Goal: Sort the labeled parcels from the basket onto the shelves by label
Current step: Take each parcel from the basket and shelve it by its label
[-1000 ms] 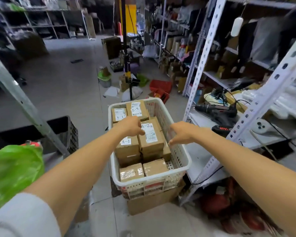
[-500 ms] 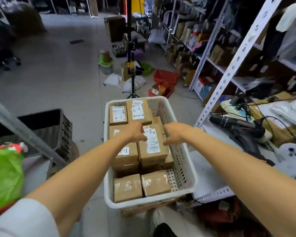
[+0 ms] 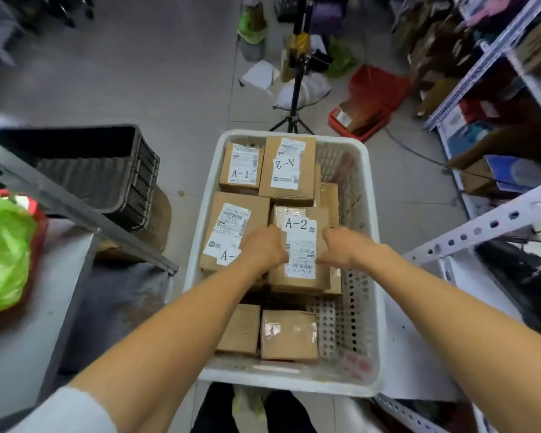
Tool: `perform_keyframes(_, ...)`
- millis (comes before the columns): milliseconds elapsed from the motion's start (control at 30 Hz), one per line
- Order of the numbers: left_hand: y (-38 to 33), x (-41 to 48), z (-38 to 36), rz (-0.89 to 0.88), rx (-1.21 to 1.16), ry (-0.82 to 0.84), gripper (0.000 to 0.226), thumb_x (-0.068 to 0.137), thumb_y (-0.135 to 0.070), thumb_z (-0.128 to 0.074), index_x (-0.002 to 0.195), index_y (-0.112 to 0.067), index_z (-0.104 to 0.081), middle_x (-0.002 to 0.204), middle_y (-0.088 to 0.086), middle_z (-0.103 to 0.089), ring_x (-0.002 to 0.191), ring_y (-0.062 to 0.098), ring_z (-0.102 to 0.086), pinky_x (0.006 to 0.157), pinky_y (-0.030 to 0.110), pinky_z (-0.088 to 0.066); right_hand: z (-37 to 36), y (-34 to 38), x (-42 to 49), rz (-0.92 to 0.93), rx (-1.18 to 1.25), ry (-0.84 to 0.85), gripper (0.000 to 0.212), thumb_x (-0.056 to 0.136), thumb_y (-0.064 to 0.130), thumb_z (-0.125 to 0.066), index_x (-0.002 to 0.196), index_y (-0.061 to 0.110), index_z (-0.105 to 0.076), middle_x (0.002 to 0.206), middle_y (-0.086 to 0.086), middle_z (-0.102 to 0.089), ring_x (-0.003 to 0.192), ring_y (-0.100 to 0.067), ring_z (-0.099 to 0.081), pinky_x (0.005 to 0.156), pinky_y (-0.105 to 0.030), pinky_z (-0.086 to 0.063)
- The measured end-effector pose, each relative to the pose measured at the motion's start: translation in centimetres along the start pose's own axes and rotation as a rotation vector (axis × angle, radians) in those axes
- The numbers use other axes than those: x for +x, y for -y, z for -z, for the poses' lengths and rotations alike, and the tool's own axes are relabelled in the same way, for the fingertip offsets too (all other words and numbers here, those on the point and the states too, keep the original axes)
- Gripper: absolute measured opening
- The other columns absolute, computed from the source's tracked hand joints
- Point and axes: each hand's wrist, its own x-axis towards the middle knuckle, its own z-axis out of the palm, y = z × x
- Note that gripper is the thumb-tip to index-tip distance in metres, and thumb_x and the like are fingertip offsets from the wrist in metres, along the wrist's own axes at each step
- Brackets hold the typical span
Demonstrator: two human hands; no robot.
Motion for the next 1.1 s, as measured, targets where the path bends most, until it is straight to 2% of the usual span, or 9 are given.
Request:
perform_keyframes(133, 0.1, 1.7, -2.5, 0.077, -0.114, 0.011, 0.048, 0.081, -0.019, -0.070, 0.121, -0.004, -0.050, 0.118, 0.012, -0.058, 0.109, 0.028, -0.057, 0.078, 0.029, -0.044, -2.4, -0.6, 3.1, -0.065, 0.101, -0.062, 0.053, 0.087, 0.037, -0.066, 0.128, 0.010, -0.046, 0.129, -0.011, -0.051, 0.111, -0.028, -0.056, 0.080, -0.038, -0.047)
perform_keyframes(333, -0.6, 3.0, -4.1, 0.111, -0.054, 0.007, 0.058, 0.082, -0.020, -0.068, 0.129, 0.000, -0.043, 0.129, 0.015, -0.048, 0.119, 0.028, -0.049, 0.094, 0.030, -0.042, -6.8, -1.1, 6.1, -0.186, 0.429, -0.076, 0.107, 0.070, 0.029, -0.084, 0.148, 0.002, -0.015, 0.142, -0.018, -0.041, 0.127, -0.034, -0.046, 0.101, -0.045, -0.045)
perform_keyframes(400, -0.9, 3.2, -4.3, 0.105, -0.054, 0.018, 0.071, 0.080, -0.021, -0.070, 0.136, 0.000, -0.033, 0.132, 0.015, -0.048, 0.120, 0.028, -0.049, 0.095, 0.031, -0.041, -8.4, -1.5, 6.8, -0.208, 0.568, -0.076, 0.113, 0.063, 0.028, -0.088, 0.147, 0.004, -0.016, 0.140, -0.016, -0.046, 0.126, -0.033, -0.048, 0.102, -0.045, -0.044)
perform_keyframes(500, -0.5, 3.5, -5.0, 0.065, -0.265, 0.049, 0.076, 0.075, -0.015, -0.074, 0.135, -0.007, -0.026, 0.126, 0.012, -0.054, 0.111, 0.029, -0.056, 0.084, 0.032, -0.045, -9.9, -2.6, 7.0, -0.255, 0.710, -0.088, 0.110, 0.061, 0.024, -0.090, 0.145, 0.005, -0.022, 0.138, -0.012, -0.049, 0.124, -0.031, -0.050, 0.104, -0.041, -0.044)
perform_keyframes(667, 1.1, 4.5, -7.2, 0.067, -0.720, 0.102, 0.084, 0.076, -0.006, -0.074, 0.136, -0.019, -0.017, 0.135, 0.006, -0.044, 0.123, 0.022, -0.047, 0.106, 0.039, -0.042, -10.8, -5.1, 7.4, -0.251, 0.972, -0.119, 0.110, 0.049, 0.012, -0.094, 0.140, 0.015, -0.032, 0.131, 0.003, -0.055, 0.127, -0.022, -0.048, 0.108, -0.041, -0.040)
perform_keyframes(800, 1.3, 5.7, -9.3, 0.029, -0.847, 0.185, 0.126, 0.069, -0.017, -0.078, 0.148, -0.039, 0.017, 0.156, -0.002, -0.027, 0.139, 0.017, -0.031, 0.117, 0.045, -0.025, -11.0, -5.5, 8.3, -0.177, 1.097, -0.158, 0.129, 0.040, 0.001, -0.093, 0.146, 0.021, -0.022, 0.134, 0.003, -0.054, 0.128, -0.018, -0.044, 0.111, -0.042, -0.035)
perform_keyframes(933, 1.6, 6.3, -10.4, 0.075, -0.932, 0.164, 0.131, 0.069, -0.012, -0.082, 0.148, -0.037, 0.020, 0.155, -0.003, -0.030, 0.140, 0.016, -0.031, 0.118, 0.044, -0.023, -11.4, -5.6, 8.3, -0.110, 1.182, -0.170, 0.129, 0.046, 0.008, -0.095, 0.147, 0.019, -0.017, 0.133, 0.007, -0.050, 0.127, -0.013, -0.043, 0.111, -0.038, -0.035)
perform_keyframes(1033, 1.3, 6.2, -10.2, 0.066, -0.923, 0.172, 0.128, 0.071, -0.009, -0.082, 0.150, -0.032, 0.016, 0.154, -0.003, -0.031, 0.140, 0.016, -0.031, 0.118, 0.043, -0.023, -11.8, -5.9, 7.8, -0.061, 1.205, -0.198, 0.137, 0.034, 0.034, -0.098, 0.147, 0.025, -0.019, 0.135, 0.010, -0.052, 0.128, -0.010, -0.046, 0.110, -0.043, -0.037)
perform_keyframes(1100, 0.9, 5.9, -9.9, 0.042, -0.908, 0.173, 0.127, 0.072, -0.011, -0.080, 0.150, -0.033, 0.017, 0.154, -0.003, -0.031, 0.139, 0.016, -0.033, 0.118, 0.043, -0.024, -11.9, -6.4, 7.3, -0.040, 1.258, -0.186, 0.140, 0.030, 0.038, -0.098, 0.147, 0.029, -0.021, 0.134, 0.010, -0.054, 0.127, -0.010, -0.048, 0.109, -0.044, -0.039)
